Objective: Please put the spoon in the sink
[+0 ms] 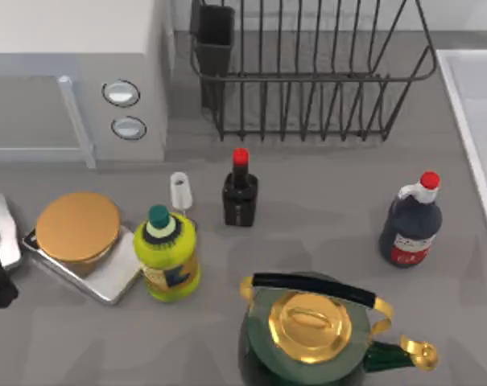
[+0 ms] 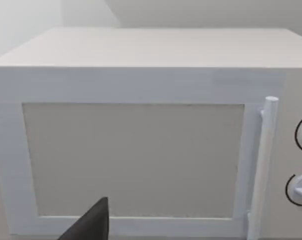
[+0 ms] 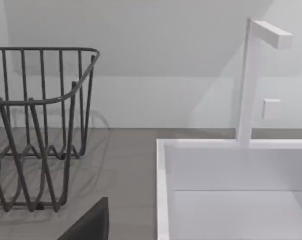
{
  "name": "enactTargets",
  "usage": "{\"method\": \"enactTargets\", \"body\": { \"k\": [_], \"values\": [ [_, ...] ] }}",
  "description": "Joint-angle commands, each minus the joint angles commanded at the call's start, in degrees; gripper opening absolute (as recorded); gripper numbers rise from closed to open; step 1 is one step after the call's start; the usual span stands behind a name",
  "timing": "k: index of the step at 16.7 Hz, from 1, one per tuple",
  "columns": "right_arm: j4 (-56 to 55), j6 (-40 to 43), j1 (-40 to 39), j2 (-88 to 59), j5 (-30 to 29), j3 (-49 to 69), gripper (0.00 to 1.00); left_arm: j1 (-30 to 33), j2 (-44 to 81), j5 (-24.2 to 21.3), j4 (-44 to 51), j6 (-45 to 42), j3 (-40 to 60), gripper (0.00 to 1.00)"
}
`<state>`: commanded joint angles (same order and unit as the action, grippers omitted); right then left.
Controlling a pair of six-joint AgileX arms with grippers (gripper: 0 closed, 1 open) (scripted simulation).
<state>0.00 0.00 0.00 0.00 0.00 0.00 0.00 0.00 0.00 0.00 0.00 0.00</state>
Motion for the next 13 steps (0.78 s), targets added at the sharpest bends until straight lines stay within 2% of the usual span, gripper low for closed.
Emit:
{"method": "enactTargets", "body": {
  "k": [6,13],
  "values": [
    [5.78,-1.76,2.4,-6.24,-0.01,5.02,1.0,0.0,0.0,0.0,0.0,0.0,0.0,1.0],
    [28.43,-8.71,11.85,-37.04,-0.05,24.76,1.0,0.0,0.0,0.0,0.0,0.0,0.0,1.0]
  ]
}}
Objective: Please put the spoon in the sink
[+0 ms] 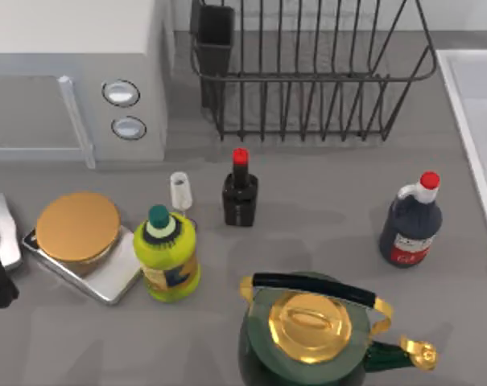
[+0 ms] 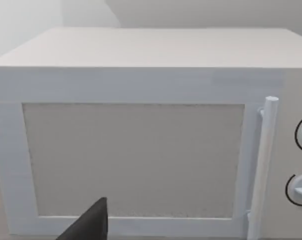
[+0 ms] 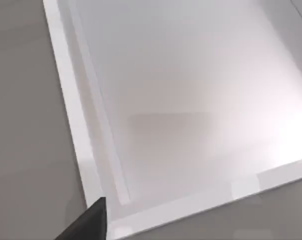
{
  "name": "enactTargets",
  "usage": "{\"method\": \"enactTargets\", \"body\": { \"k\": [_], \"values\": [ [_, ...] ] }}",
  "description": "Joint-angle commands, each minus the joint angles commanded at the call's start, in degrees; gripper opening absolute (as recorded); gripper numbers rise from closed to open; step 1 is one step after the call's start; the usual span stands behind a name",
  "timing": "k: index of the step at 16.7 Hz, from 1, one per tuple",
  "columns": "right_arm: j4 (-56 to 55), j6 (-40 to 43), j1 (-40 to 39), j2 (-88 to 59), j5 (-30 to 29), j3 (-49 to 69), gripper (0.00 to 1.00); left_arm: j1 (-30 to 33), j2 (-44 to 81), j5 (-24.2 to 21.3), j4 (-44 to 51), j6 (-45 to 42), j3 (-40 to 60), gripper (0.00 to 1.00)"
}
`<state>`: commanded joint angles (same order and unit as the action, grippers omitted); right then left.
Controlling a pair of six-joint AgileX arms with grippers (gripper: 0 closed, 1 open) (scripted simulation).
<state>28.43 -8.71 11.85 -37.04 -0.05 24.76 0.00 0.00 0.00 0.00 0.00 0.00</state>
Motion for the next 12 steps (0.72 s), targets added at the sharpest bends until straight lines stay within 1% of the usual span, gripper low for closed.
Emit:
{"method": "enactTargets", "body": {
  "k": [4,7,10,12],
  "values": [
    [14.27,-4.37,5.95,-20.54,-0.03,12.43,1.0,0.0,0.0,0.0,0.0,0.0,0.0,1.0],
    [23.23,-7.08,9.63,-33.28,-0.04,20.13,1.0,0.0,0.0,0.0,0.0,0.0,0.0,1.0],
    [29.29,-8.93,12.15,-41.75,-0.06,25.4,1.0,0.0,0.0,0.0,0.0,0.0,0.0,1.0],
    [31.31,-9.56,13.02,-44.46,-0.06,27.2,1.0,0.0,0.0,0.0,0.0,0.0,0.0,1.0]
  ]
}}
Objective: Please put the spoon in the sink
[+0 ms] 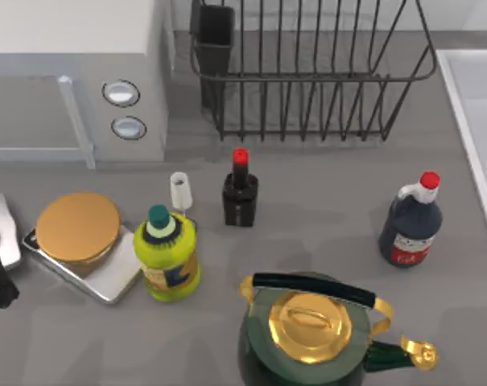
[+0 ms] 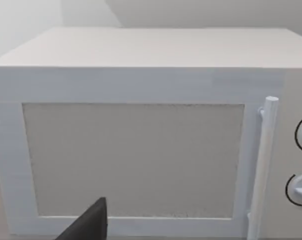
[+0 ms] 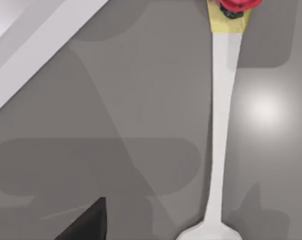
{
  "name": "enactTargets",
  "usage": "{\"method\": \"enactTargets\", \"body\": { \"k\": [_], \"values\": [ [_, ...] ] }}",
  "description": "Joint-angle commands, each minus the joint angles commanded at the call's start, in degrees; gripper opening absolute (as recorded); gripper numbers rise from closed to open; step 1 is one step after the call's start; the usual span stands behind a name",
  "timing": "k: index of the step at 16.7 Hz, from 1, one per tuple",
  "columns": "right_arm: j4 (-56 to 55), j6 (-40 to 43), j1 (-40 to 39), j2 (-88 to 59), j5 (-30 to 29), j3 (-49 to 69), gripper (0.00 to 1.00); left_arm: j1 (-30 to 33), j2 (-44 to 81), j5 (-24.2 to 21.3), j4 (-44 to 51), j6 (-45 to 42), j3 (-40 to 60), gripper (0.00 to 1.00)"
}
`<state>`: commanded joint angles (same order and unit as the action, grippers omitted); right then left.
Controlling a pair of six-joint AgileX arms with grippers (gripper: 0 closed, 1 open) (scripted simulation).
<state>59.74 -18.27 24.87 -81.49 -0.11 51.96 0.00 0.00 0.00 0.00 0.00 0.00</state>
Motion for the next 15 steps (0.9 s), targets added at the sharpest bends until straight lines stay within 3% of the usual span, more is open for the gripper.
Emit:
{"method": "enactTargets", "body": {
  "k": [8,15],
  "values": [
    [-1.98,-0.17,-0.03,-1.34,0.0,-1.27,1.0,0.0,0.0,0.0,0.0,0.0,0.0,1.0],
    [-21.64,-0.39,-0.04,-10.4,0.01,-11.21,1.0,0.0,0.0,0.0,0.0,0.0,0.0,1.0]
  ]
}}
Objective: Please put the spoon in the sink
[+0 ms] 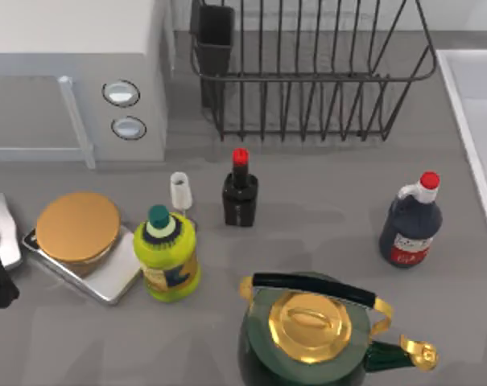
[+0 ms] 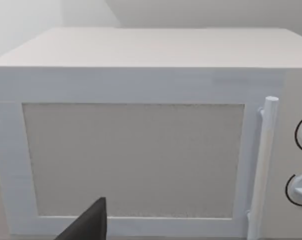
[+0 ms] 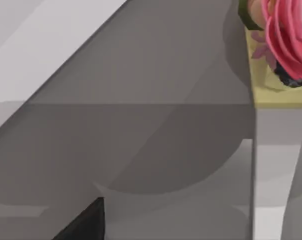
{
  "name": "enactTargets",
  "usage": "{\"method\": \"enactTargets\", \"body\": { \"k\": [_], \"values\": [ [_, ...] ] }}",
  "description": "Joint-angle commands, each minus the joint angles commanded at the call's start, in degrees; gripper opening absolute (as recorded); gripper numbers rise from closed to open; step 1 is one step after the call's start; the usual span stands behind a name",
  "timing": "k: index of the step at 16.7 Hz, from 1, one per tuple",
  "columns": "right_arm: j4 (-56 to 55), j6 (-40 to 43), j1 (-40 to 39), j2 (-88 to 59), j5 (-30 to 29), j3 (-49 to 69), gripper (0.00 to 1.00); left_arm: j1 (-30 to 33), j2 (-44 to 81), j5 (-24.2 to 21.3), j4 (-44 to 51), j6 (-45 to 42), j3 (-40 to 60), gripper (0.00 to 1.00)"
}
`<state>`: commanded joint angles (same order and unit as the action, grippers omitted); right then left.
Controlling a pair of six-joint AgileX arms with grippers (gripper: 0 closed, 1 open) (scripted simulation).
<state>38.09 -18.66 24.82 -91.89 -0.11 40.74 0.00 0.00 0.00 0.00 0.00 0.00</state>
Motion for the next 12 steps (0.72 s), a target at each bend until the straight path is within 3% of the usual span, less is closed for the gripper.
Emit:
{"method": "enactTargets", "body": {
  "k": [7,12],
  "values": [
    [-4.72,-0.07,0.01,-2.54,0.0,-2.63,1.0,0.0,0.0,0.0,0.0,0.0,0.0,1.0],
    [-4.72,-0.07,0.01,-2.54,0.0,-2.63,0.62,0.0,0.0,0.0,0.0,0.0,0.0,1.0]
  ]
}}
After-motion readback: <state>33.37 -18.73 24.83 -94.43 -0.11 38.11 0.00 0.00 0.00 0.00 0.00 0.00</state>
